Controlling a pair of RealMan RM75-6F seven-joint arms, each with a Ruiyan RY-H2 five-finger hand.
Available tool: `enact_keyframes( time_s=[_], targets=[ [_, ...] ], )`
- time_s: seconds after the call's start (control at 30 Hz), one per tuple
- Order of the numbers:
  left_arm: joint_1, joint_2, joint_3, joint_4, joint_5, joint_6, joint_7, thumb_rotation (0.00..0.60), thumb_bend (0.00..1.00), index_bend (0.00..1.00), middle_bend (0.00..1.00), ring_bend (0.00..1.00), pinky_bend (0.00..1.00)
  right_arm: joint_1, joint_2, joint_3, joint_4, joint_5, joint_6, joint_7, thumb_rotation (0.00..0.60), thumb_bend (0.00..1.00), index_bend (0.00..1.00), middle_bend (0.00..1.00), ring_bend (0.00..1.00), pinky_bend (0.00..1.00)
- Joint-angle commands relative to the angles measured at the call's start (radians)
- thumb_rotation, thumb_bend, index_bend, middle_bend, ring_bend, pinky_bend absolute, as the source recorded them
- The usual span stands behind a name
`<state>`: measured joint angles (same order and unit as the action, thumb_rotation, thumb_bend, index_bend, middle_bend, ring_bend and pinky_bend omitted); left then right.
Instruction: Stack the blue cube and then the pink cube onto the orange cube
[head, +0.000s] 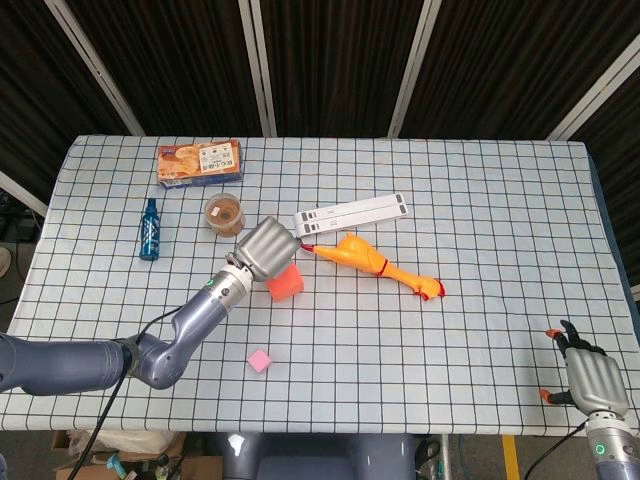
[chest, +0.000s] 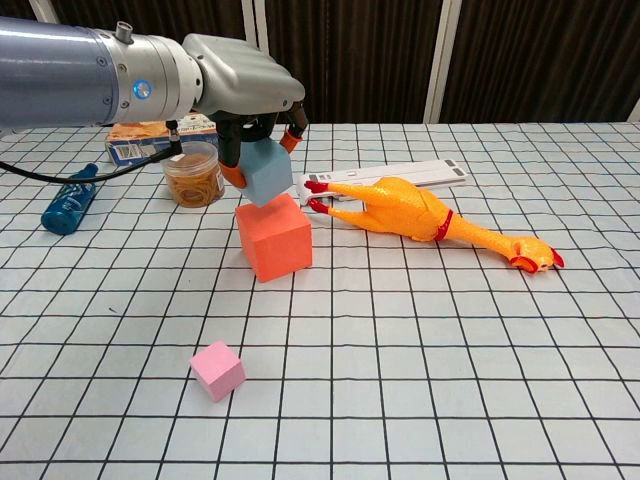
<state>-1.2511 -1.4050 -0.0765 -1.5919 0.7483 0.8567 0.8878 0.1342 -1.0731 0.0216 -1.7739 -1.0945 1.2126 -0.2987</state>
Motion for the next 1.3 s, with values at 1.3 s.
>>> enact_keyframes(
  time_s=[1.3],
  targets=[
    [-0.019, -0.005, -0.053, 0.255, 0.438, -0.304, -0.551, 0.6, 0.32, 0.72, 0.7, 0.75, 1.0, 0.035, -0.057, 0.01, 0.071, 0.184, -0.037, -0.098, 0.6, 0.12, 0.21, 0.07, 0.24, 0.26]
  ],
)
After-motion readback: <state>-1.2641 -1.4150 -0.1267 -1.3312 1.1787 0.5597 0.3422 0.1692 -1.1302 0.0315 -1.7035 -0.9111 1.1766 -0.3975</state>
